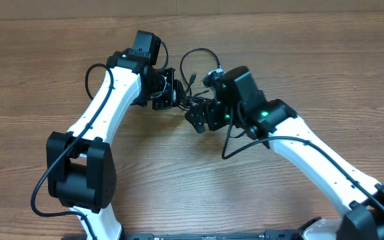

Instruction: Untangle cables

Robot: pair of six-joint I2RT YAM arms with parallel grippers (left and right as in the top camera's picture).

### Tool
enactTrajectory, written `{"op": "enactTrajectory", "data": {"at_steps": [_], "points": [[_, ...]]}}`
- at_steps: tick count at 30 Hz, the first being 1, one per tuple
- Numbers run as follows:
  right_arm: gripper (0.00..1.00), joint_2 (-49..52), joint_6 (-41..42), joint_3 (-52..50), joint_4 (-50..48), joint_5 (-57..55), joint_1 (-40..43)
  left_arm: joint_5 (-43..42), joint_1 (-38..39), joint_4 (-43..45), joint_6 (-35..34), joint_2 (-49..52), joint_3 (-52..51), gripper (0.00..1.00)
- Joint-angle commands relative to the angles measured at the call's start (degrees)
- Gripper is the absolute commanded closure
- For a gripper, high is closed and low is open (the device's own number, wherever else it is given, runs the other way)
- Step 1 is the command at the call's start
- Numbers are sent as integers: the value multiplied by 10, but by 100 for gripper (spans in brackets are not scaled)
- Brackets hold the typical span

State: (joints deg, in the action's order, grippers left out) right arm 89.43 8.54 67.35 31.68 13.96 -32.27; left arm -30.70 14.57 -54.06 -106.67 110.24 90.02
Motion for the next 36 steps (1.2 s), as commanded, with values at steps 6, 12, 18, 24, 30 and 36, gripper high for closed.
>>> {"op": "enactTrajectory", "data": {"at_steps": [6,12,18,24,30,36], "points": [[11,56,-41,5,-29,-54,-23,-26,-3,-20,-17,-13,2,96],[21,68,-41,5,-27,-49,-31,-39,-3,-23,-17,-13,2,96],[31,68,-39,5,-28,-35,-48,-38,-3,-23,-18,-13,2,96],[32,69,-28,5,3,-41,-53,-34,-4,-23,-18,-13,2,96],[31,106,-26,4,-35,-82,-53,-49,-4,-23,-15,-13,2,96],[81,139,-7,4,-73,-45,-53,-58,-4,-31,-13,-13,2,96]]}}
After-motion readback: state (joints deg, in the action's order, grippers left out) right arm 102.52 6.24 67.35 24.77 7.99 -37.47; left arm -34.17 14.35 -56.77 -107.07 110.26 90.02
